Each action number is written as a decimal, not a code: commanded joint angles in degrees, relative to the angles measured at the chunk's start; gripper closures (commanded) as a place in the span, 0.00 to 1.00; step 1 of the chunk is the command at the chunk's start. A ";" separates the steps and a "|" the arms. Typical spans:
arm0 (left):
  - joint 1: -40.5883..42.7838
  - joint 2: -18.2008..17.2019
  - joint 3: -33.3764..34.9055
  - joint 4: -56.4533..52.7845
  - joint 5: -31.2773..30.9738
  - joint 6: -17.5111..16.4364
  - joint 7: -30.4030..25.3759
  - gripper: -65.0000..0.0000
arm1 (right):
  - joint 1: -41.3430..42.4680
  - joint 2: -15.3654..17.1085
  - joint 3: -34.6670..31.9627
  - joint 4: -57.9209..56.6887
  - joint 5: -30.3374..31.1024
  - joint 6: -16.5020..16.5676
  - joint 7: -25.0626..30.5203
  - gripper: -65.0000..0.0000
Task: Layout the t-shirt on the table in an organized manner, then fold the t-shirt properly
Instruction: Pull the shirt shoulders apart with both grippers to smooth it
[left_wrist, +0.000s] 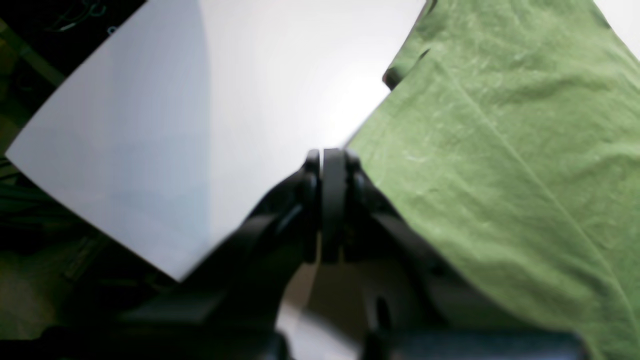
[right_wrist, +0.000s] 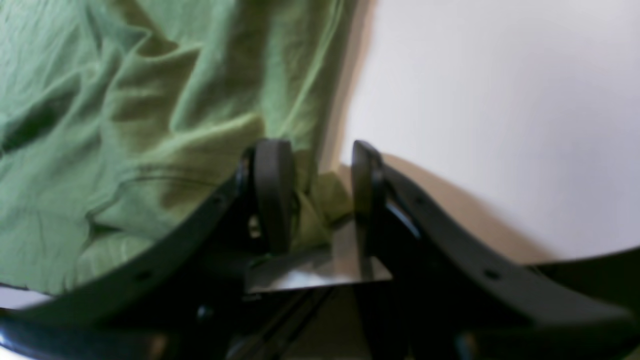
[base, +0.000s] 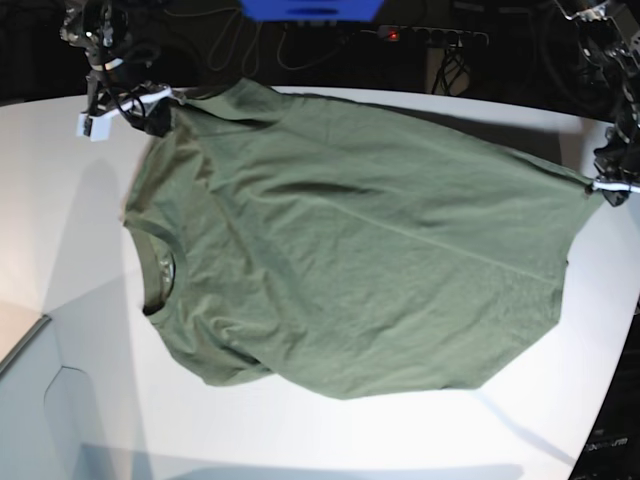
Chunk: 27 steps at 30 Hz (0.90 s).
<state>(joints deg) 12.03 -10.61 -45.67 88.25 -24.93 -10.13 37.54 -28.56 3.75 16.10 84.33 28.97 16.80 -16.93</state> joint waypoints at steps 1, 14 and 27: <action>-0.30 -0.95 -0.35 1.03 -0.35 -0.02 -0.92 1.00 | -0.50 0.16 0.12 0.81 0.00 0.65 -0.26 0.69; 0.41 -0.60 -0.35 0.76 -0.35 -0.02 -0.84 1.00 | -1.55 0.25 -1.55 11.45 -0.09 0.65 -0.61 0.42; 0.50 -0.60 -0.35 0.50 -0.35 -0.02 -1.19 1.00 | -1.20 -0.01 -1.81 3.09 -0.09 0.57 -0.61 0.42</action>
<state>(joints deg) 12.80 -10.31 -45.67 88.01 -24.93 -10.13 37.52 -30.00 3.55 14.17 86.83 28.58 16.78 -17.67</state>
